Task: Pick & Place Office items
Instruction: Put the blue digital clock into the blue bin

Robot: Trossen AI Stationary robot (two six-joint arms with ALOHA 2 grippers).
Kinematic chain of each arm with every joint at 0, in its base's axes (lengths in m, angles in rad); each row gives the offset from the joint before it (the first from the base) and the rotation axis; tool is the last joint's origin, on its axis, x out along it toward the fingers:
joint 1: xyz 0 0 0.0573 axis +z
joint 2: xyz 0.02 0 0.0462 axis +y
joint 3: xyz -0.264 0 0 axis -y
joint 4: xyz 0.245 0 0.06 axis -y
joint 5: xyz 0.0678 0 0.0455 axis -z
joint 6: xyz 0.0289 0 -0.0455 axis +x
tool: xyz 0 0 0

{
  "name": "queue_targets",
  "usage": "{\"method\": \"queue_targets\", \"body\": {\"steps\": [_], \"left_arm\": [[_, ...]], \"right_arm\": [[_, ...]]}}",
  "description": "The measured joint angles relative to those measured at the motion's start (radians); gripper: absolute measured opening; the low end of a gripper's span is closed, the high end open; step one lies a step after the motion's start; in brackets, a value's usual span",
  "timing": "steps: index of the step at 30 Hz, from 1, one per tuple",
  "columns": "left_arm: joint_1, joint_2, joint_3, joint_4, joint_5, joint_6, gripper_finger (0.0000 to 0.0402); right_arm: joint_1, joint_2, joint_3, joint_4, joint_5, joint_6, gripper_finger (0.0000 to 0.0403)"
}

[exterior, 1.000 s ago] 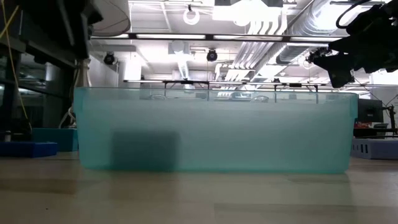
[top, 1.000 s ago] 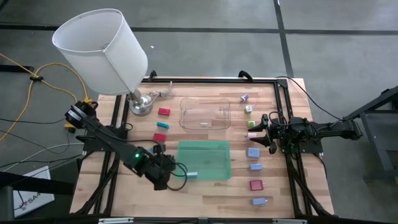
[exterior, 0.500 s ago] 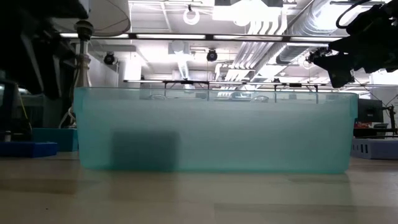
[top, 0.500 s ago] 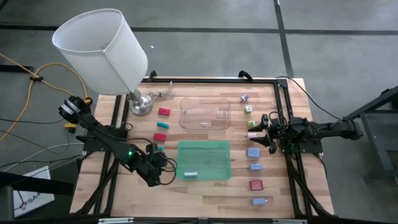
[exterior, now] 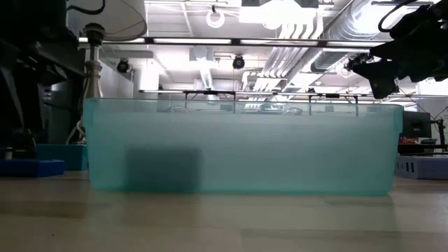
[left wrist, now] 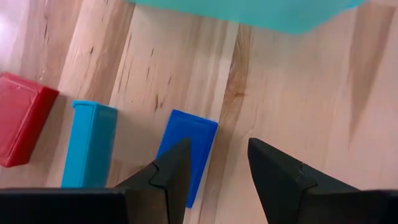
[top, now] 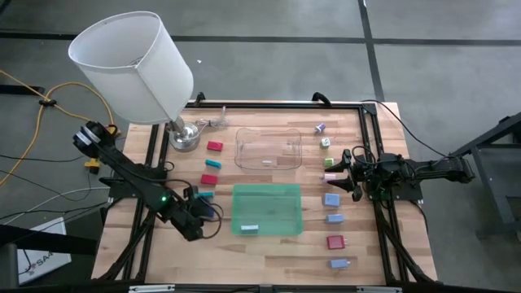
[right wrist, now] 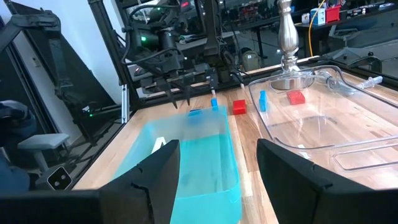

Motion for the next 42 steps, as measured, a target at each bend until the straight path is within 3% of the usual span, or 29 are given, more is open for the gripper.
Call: {"method": "queue_targets", "body": {"steps": [17,29,34,42], "left_arm": [[0.013,-0.156,-0.126,0.060,0.043,0.091,0.0152],[0.042,-0.167,-0.147,0.038,0.050,0.146,0.0152],[0.051,-0.167,-0.193,0.110,0.070,0.146,0.0153],[0.051,-0.166,-0.196,0.120,0.074,0.146,0.0200]], "right_arm": [[0.000,0.000,0.000,0.000,0.000,0.000,0.0201],[0.000,0.000,0.000,0.000,0.000,0.000,0.0201],[0.000,0.000,0.000,0.000,0.000,0.000,0.0201],[0.000,0.000,0.000,0.000,0.000,0.000,0.0201]]}}
